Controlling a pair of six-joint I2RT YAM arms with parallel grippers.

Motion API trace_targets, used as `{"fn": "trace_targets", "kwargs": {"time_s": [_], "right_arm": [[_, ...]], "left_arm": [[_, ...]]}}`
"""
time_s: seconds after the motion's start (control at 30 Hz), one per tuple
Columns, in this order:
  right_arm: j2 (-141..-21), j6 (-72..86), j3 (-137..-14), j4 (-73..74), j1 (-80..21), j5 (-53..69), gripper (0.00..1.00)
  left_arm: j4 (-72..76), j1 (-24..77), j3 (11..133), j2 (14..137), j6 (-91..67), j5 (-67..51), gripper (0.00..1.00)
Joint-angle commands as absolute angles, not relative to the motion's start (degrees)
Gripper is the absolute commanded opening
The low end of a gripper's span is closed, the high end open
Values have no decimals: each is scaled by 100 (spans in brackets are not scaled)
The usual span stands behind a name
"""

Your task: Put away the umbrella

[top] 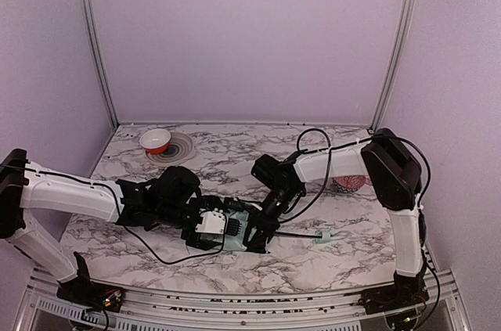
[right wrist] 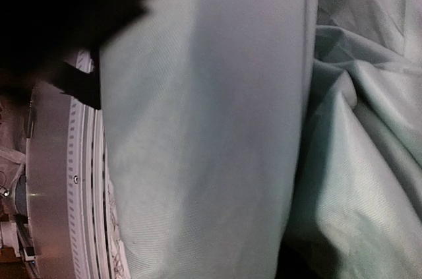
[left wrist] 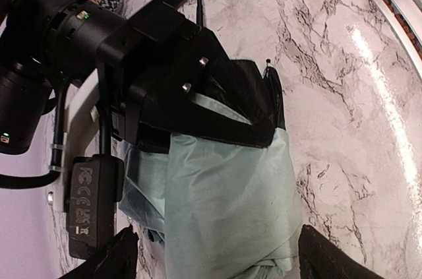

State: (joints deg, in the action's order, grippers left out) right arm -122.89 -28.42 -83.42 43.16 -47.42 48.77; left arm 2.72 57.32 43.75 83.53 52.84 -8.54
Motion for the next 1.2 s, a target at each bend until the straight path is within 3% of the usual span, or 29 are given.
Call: {"fn": "trace_targets", "kwargs": {"time_s": [0.0,0.13,0.43,0.67,1.0,1.17], "right_arm": [[-12773,-2539,-8128,5264,-4637,4713,18],[-12830,-2555,-8215,5238,-4623,4764,20],[-12772,-2368,-8459,5120,-4536,4621,28],[-12270,-1792,-8545,4373,-4342,4585,41],[-11391,-1558,-8285,3983,-3905,4715,55],[-10609,-1479,-7854,3737,-3710,4444,56]], "left_arm": [[-111,5726,4742,8687,5039,-1017,84],[-249,5730,4801,8965,4612,-1914,84],[-670,5795,5003,9679,4507,-1756,82],[-1244,5969,5147,10096,4268,-1655,62],[-1680,5977,5096,10253,3902,-1620,59],[-2098,5961,5402,10470,3475,-1802,60]]}}
